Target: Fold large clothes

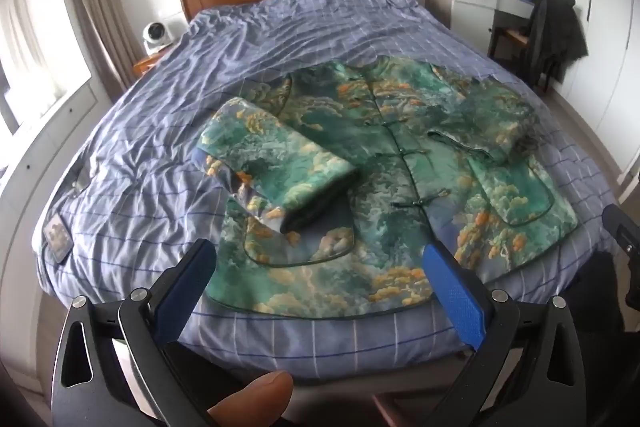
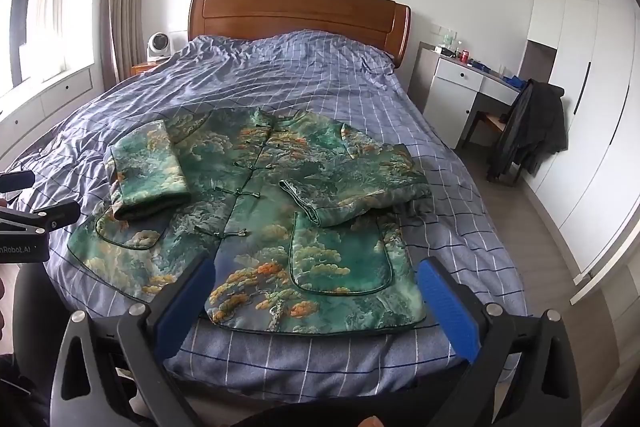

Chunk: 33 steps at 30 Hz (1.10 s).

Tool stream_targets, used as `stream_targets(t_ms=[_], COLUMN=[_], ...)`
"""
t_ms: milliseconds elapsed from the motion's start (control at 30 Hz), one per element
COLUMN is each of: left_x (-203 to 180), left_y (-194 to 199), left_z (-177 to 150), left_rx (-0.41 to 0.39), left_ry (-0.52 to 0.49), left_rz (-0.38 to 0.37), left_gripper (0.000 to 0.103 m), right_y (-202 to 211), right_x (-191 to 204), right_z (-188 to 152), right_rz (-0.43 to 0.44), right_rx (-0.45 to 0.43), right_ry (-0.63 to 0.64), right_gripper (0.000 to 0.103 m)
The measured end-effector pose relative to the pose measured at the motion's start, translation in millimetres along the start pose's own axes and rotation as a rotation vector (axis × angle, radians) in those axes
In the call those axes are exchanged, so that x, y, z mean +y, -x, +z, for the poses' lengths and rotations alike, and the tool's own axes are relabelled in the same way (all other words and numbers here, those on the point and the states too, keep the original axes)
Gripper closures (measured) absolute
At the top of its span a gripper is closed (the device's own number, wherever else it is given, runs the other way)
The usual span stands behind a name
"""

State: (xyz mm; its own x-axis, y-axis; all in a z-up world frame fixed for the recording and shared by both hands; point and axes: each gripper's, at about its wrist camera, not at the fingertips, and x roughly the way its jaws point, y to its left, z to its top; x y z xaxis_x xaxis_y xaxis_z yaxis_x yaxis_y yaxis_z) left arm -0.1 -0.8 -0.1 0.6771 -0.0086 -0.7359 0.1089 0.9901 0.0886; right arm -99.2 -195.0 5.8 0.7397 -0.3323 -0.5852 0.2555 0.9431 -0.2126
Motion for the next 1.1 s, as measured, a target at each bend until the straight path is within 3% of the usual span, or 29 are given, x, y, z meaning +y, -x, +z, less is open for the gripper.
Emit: stream_targets(t_ms=[1000,1100], left_x=[-7.3,-9.8], left_y=[8.2,9.3], left_z=[-3.0,-2.8], left_rx=[-0.062,-0.099], left_ry=[-0.018,-0.044], left_rz=[-0.024,0.001], left_gripper=[0.000,0.000], right_y=[-2.7,-2.7], right_x=[5.7,6.1], right_z=[-3.4,-3.4], right_rz=[0.012,0.011], right_rx=[0.011,0.011], right_ry=[0.014,0.014], right_gripper=[0.000,0.000])
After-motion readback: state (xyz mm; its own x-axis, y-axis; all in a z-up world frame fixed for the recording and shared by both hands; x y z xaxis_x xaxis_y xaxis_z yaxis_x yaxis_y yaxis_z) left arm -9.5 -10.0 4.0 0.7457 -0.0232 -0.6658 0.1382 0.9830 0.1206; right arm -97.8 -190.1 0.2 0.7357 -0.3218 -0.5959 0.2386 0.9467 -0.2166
